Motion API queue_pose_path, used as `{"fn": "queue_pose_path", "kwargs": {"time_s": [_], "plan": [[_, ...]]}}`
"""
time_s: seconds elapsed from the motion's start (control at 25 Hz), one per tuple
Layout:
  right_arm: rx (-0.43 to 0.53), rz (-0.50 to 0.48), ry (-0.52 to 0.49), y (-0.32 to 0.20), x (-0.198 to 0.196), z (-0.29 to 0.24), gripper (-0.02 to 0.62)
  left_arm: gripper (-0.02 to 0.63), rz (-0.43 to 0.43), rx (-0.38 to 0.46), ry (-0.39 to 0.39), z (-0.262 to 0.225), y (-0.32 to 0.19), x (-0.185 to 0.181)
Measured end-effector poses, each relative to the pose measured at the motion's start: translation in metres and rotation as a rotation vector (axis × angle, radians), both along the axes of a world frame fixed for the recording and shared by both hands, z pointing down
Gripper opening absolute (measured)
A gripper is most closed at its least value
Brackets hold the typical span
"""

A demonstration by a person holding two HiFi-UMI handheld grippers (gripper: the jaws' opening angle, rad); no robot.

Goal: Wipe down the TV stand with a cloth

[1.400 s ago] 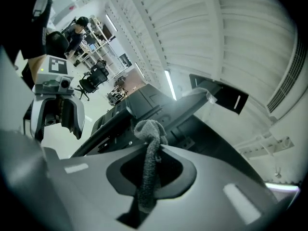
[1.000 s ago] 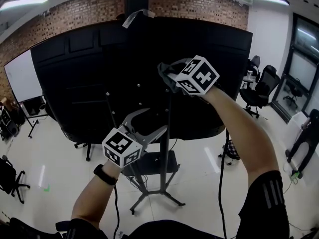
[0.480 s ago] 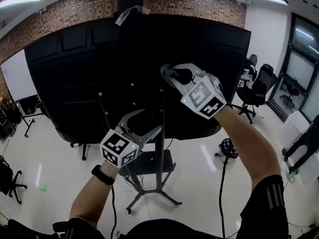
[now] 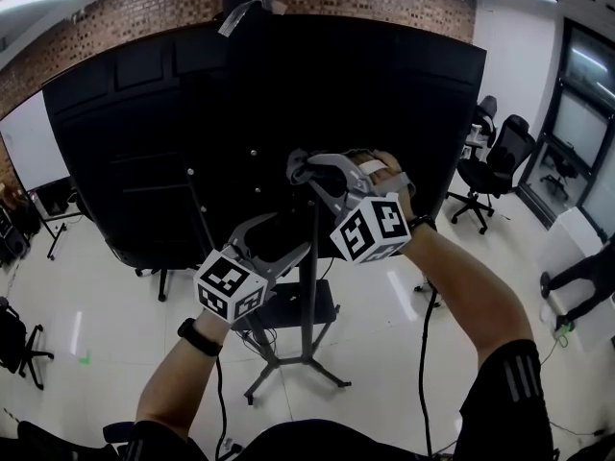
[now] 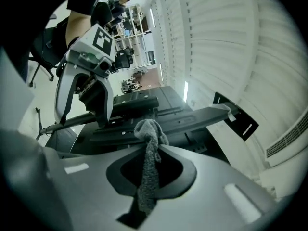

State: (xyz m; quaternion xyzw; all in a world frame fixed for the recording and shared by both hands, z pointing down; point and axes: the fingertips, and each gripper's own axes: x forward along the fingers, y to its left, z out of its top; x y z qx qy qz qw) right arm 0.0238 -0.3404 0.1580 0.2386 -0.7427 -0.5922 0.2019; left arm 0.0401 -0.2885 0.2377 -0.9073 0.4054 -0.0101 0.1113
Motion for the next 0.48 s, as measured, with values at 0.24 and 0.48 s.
{"fn": "queue_pose_path", "kwargs": {"time_s": [0.24,0.48], "plan": [[0.025,0.009,0.016,0.003,-0.002,0.022,0.020,0.301,-0.013,-0.027,0.010,0.015,-0.002,-0.006],[-0.010,0.013,0.083,-0.003,0.000,0.070,0.020,0.301,-0.022,-0.050,0.016,0.032,-0.004,-0.010]]}}
